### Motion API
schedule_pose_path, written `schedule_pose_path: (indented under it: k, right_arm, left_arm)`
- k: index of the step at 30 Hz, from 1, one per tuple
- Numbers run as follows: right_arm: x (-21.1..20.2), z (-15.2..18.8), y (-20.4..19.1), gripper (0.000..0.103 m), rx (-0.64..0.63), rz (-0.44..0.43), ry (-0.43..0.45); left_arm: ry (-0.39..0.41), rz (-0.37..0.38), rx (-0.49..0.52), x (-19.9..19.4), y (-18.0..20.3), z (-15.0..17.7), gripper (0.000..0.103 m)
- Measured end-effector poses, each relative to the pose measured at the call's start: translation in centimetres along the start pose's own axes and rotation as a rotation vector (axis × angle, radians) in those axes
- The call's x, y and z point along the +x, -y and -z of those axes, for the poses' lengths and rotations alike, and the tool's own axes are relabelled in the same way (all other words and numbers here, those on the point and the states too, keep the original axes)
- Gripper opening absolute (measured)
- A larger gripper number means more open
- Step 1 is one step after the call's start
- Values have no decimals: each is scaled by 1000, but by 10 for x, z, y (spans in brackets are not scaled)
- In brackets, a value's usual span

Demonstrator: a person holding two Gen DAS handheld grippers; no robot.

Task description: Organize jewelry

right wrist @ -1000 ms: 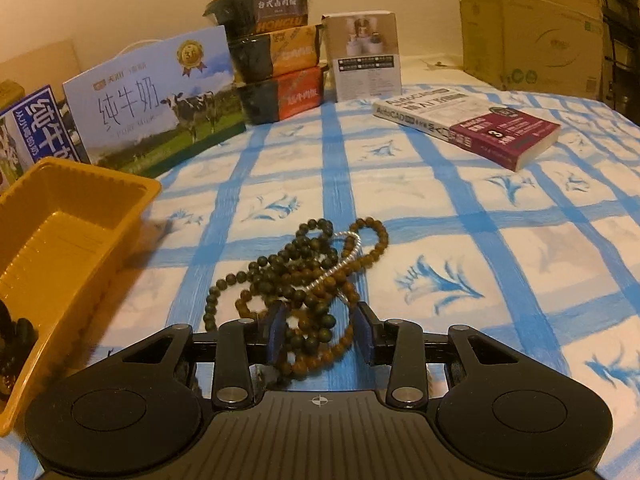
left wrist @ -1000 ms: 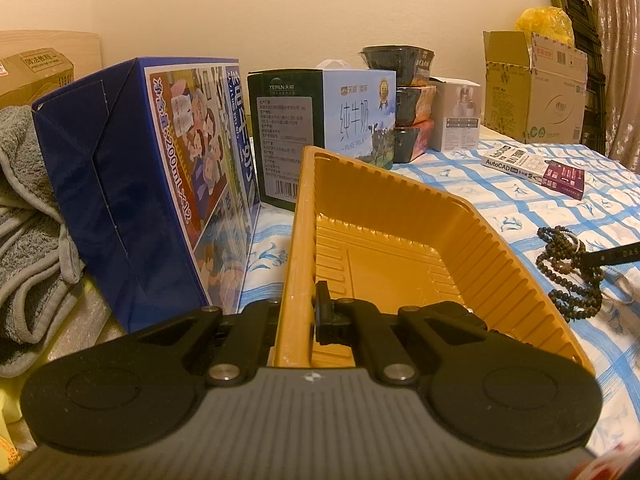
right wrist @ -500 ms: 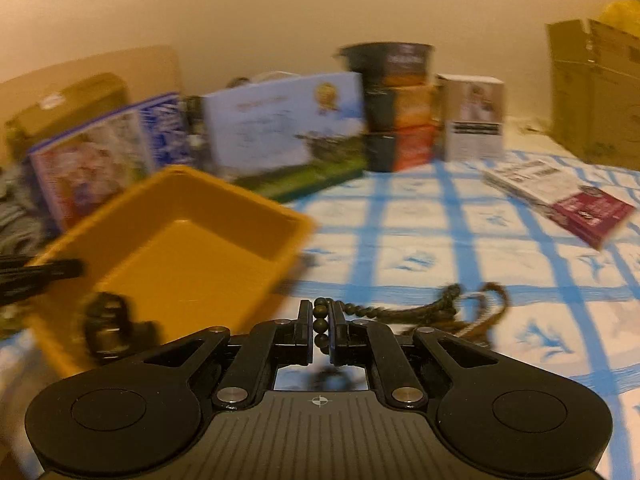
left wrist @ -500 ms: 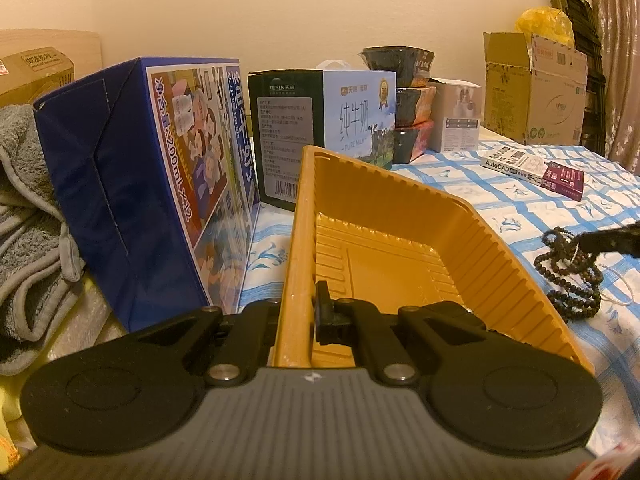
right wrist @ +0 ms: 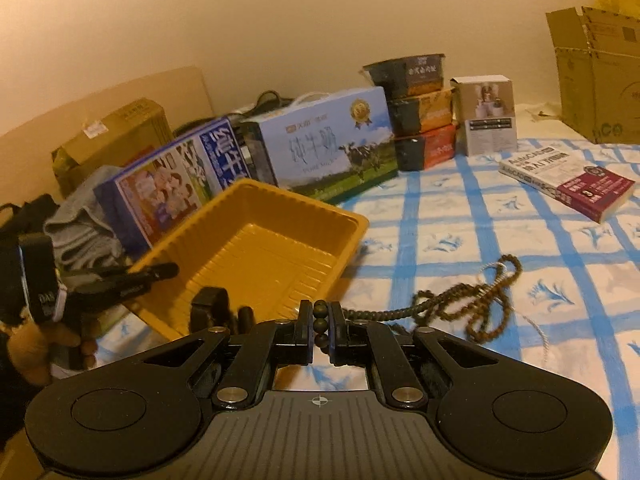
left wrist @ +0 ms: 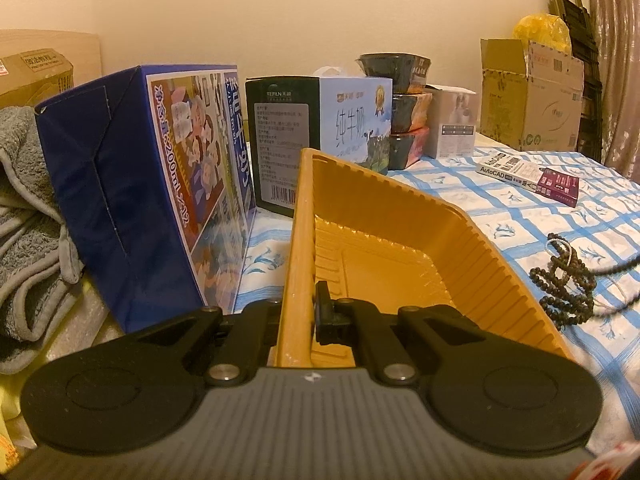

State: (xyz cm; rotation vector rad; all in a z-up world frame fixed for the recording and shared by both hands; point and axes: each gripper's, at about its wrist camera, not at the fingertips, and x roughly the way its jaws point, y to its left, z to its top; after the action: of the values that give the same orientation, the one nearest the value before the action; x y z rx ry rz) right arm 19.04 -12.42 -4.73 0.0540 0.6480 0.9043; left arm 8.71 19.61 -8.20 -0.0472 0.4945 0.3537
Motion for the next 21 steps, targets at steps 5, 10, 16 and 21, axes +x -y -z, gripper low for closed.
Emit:
schedule_pose_path:
  k: [5, 10, 16, 21]
  right_arm:
    - [22, 10, 15, 8, 38, 86, -78]
    - [42, 16, 40, 37, 66, 191, -108]
    - [61, 15, 74, 37, 56, 289, -133]
    - [76, 12, 87, 37, 23, 318, -143]
  left_arm:
    - [1, 0, 4, -2, 1, 0, 4]
    - [-5, 0, 4, 0, 0, -1, 4]
    - [-8, 1, 6, 1, -1, -2, 4]
    - [-8, 1, 7, 1, -1, -2, 4]
